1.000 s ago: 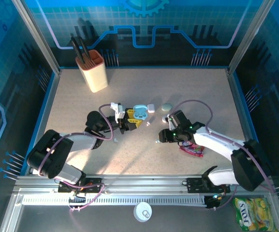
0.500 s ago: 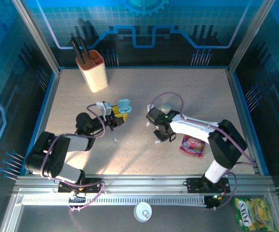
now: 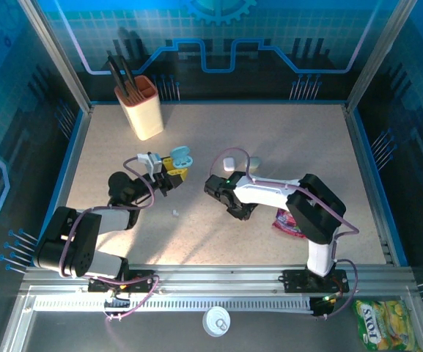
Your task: Insert the wireless bluetooth earbuds into the charging case
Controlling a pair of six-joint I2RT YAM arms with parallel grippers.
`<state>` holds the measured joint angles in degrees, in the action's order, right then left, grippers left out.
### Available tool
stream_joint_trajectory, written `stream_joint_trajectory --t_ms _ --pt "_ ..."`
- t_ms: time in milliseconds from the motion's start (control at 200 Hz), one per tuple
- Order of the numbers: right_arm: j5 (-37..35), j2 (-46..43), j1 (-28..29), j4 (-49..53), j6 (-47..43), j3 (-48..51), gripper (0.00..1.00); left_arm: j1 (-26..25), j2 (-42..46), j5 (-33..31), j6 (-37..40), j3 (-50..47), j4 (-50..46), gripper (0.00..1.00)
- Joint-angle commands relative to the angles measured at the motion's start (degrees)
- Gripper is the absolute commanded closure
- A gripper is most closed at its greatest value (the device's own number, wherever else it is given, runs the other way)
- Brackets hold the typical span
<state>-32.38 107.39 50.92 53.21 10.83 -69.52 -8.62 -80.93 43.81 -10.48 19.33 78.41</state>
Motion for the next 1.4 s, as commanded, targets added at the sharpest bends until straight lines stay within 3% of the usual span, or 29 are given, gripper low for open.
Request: stream_joint_trajectory --t_ms 0,585,1020,1396 --pt "-1.98 1.77 1.37 2.25 -0.53 -1.91 0.63 0.71 1.21 1.00 -0.23 -0.44 1.92 0.65" --pt "-4.49 6.15 1.91 2.97 -1.05 -4.35 0.67 0.89 1.30 1.50 -0.60 -0.26 1.92 0.65" --pt "-1.06 6.93 3.04 3.99 3.23 -5.98 0.60 1.03 0.77 1.80 -0.52 -0.11 1.88 0.65" --pt "-1.66 6.35 2.42 6.53 6.26 -6.60 0.62 0.99 0.77 2.03 -0.61 -0.22 1.91 0.65"
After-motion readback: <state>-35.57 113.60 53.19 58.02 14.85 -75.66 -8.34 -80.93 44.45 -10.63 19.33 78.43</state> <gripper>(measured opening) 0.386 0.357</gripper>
